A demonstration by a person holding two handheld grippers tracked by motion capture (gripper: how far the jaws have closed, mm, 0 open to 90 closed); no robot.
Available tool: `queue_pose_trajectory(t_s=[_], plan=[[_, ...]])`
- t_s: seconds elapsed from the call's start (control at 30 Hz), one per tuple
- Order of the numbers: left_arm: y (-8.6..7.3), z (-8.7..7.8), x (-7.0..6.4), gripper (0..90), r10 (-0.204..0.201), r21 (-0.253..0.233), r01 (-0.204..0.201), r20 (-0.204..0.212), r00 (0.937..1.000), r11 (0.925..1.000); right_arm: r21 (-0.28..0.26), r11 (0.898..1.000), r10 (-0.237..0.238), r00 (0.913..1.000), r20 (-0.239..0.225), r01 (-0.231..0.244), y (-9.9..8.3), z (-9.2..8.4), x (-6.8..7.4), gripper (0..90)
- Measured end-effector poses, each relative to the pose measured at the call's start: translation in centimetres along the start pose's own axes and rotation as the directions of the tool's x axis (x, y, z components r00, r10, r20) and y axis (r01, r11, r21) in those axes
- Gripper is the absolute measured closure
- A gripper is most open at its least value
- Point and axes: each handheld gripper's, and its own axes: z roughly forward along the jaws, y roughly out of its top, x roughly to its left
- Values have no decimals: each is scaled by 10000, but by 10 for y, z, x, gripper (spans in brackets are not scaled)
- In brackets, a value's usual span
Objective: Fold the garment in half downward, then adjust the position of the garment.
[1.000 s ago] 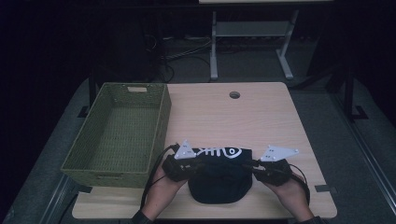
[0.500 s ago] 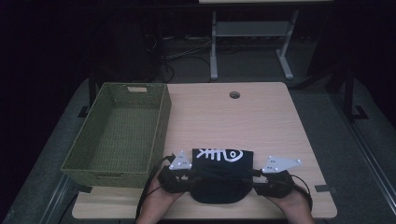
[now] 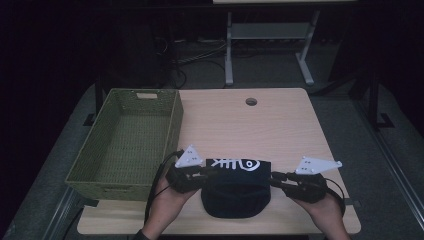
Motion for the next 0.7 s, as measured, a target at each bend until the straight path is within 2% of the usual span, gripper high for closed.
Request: queue_pose_trajectory(t_s=[0.1, 0.17, 0.37, 0.57, 0.7], plan=[[6, 15, 6, 899, -48, 283, 50, -62, 10000, 9996, 136, 9999, -52, 9999, -104, 53, 0, 10, -2, 865], [9, 25, 10, 900, -121, 431, 128, -161, 9998, 9990, 254, 9996, -145, 9999, -61, 147, 0, 15, -3, 894], [9, 50, 25, 899, -481, 960, 519, -415, 9980, 9940, 467, 9986, -232, 9989, -398, 251, -3, 24, 1, 898], [1, 64, 34, 899, -722, 1407, 792, -544, 9959, 9869, 667, 9972, -279, 9963, -817, 334, -12, 28, 9, 898], [-5, 73, 36, 899, -842, 1717, 908, -456, 9954, 9810, 903, 9955, -206, 9950, -979, 295, -18, 33, 14, 899]])
